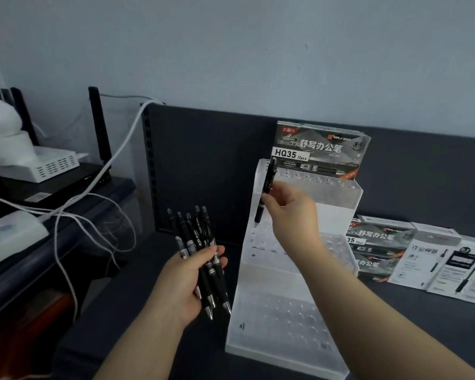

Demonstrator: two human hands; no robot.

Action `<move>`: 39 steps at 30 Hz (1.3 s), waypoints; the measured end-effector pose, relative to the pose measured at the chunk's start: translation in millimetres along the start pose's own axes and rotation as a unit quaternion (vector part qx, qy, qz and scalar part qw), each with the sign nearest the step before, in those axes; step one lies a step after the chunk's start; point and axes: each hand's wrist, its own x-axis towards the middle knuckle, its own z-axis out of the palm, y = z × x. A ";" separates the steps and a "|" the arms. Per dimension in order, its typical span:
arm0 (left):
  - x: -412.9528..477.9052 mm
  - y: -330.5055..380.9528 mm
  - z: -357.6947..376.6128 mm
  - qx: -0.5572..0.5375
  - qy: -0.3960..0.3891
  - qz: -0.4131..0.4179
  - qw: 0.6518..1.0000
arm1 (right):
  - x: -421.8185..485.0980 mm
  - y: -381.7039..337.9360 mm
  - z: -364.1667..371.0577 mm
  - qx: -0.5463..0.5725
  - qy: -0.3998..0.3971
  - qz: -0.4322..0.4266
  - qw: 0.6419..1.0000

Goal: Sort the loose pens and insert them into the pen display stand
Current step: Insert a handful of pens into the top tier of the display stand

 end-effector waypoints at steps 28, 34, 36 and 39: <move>3.1 13.0 -4.0 -0.027 -0.091 -0.085 0.992 | -62.7 -22.4 22.2 -0.046 -0.125 0.044 0.990; 0.5 12.4 -2.1 -0.038 -0.121 -0.082 0.989 | -66.4 -21.3 23.8 -0.029 -0.197 0.093 0.976; 0.1 12.6 -0.9 -0.032 -0.132 -0.073 0.988 | -64.3 -21.6 20.7 -0.033 -0.209 0.104 0.972; 2.4 12.3 -0.2 -0.028 -0.126 -0.070 0.989 | -57.8 -24.6 13.3 0.011 -0.194 0.113 0.974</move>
